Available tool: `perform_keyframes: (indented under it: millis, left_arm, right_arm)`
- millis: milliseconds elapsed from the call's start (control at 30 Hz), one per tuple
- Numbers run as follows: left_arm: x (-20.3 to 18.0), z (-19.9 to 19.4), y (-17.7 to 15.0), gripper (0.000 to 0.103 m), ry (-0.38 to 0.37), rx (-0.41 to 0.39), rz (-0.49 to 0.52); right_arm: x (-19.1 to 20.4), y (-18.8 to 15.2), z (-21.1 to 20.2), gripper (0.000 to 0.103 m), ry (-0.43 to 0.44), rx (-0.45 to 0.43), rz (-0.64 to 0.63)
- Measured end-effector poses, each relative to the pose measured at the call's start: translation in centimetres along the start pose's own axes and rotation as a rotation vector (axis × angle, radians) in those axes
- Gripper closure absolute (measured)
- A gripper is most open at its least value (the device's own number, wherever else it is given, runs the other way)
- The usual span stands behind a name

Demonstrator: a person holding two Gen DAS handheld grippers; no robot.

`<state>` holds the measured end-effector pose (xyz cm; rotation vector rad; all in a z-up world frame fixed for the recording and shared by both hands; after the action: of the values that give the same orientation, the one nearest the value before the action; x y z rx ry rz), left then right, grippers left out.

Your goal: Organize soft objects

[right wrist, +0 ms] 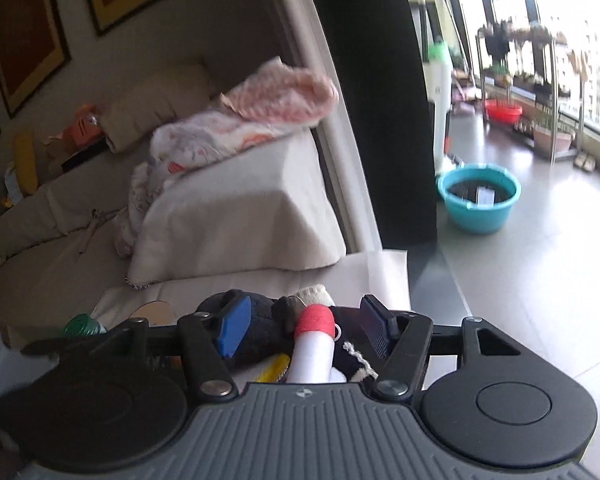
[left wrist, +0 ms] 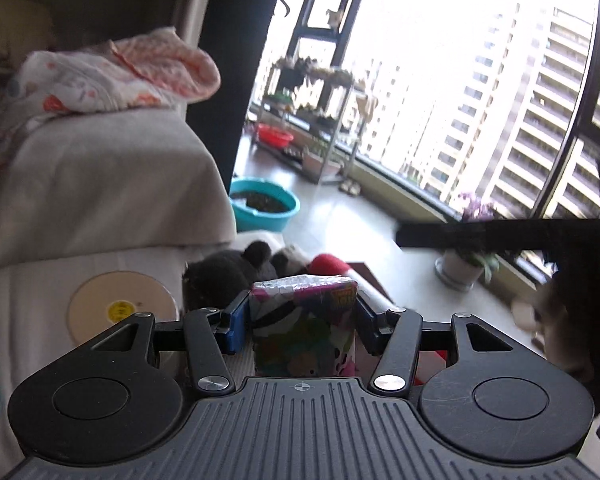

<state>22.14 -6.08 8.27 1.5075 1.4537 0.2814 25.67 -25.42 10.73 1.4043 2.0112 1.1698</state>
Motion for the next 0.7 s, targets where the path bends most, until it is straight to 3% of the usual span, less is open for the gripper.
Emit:
perform_keyframes:
  millis: [200, 367, 433, 567, 700]
  left_arm:
    - [0.0, -4.1, 0.5, 0.045, -0.06, -0.067, -0.02]
    - [-0.7, -0.3, -0.2, 0.045, -0.022, 0.136, 0.009]
    - [-0.4, 1.3, -0.9, 0.045, -0.015, 0.161, -0.008]
    - [-0.2, 1.1, -0.7, 0.045, -0.053, 0.113, -0.014]
    - [0.9, 0.9, 0.6, 0.045, -0.067, 0.083, -0.062]
  right_arm:
    - [2.4, -2.1, -4.4, 0.042, -0.045, -0.045, -0.107]
    - [6.4, -4.1, -5.3, 0.042, -0.099, -0.062, -0.26]
    - [8.0, -4.5, -4.9, 0.042, -0.152, -0.062, -0.325]
    - [9.5, -5.3, -4.9, 0.042, -0.192, -0.058, -0.374]
    - [8.0, -6.0, -6.3, 0.042, -0.196, -0.082, -0.372]
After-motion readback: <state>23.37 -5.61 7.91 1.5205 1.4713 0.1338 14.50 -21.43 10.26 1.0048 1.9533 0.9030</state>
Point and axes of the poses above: each gripper's, at about its wrist camera, not at the fingertips, and z roughly the way its jaws point, x to its left, y to its top, the point moved 5 cm from there along z, roughly the way its jaws point, and after that the axes turned 13 degrees about -z, right-handed, at the moved point
